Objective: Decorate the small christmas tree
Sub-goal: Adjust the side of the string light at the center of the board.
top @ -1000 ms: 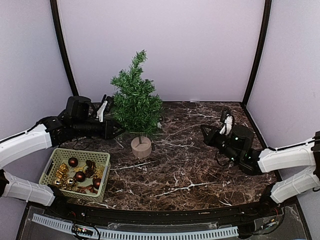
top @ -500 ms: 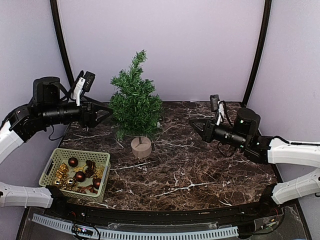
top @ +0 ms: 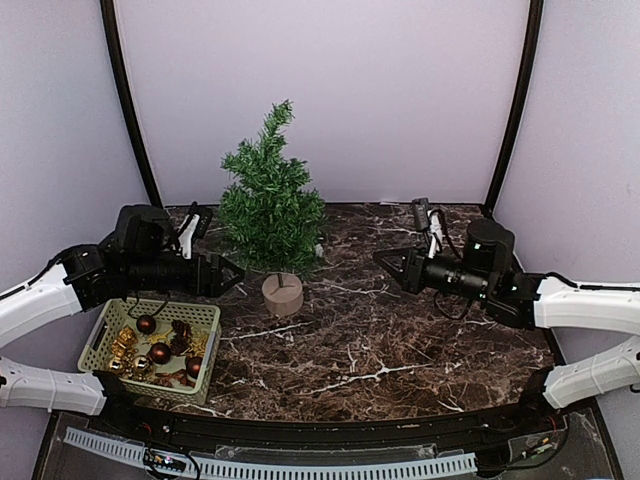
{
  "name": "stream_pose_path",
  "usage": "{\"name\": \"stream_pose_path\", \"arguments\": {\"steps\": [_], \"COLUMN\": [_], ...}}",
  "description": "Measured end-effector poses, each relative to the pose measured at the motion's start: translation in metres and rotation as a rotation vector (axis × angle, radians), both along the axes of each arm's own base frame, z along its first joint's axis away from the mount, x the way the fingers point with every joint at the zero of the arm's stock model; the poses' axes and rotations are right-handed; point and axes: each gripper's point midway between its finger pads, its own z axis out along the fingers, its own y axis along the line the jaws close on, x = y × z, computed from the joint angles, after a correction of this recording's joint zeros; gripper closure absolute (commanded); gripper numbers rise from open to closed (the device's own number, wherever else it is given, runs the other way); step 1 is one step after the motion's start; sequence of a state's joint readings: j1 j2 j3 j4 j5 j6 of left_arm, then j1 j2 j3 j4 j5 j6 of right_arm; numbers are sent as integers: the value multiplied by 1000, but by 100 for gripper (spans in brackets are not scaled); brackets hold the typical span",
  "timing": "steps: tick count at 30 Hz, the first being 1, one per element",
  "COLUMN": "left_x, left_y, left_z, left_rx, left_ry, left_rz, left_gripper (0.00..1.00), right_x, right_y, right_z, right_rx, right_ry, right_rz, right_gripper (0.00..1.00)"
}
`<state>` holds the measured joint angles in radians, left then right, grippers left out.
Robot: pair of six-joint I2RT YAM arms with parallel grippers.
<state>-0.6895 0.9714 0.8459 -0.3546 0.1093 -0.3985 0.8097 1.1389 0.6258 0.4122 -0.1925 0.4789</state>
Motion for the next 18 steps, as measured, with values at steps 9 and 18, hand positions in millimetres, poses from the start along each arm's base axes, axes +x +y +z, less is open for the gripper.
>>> {"name": "stream_pose_path", "arguments": {"steps": [9,18], "left_x": [19,27], "left_y": [-6,-15], "left_z": [-14,-14], "left_rx": [-36,-69], "left_ry": [45,49], "left_rz": [70,65], "left_gripper": [38,75], "right_x": [-43,-70], "right_y": [20,39], "right_z": [-24,8], "right_rx": [-94,-73], "right_ry": [82,48], "right_rz": [152,236], "right_gripper": [98,98]}}
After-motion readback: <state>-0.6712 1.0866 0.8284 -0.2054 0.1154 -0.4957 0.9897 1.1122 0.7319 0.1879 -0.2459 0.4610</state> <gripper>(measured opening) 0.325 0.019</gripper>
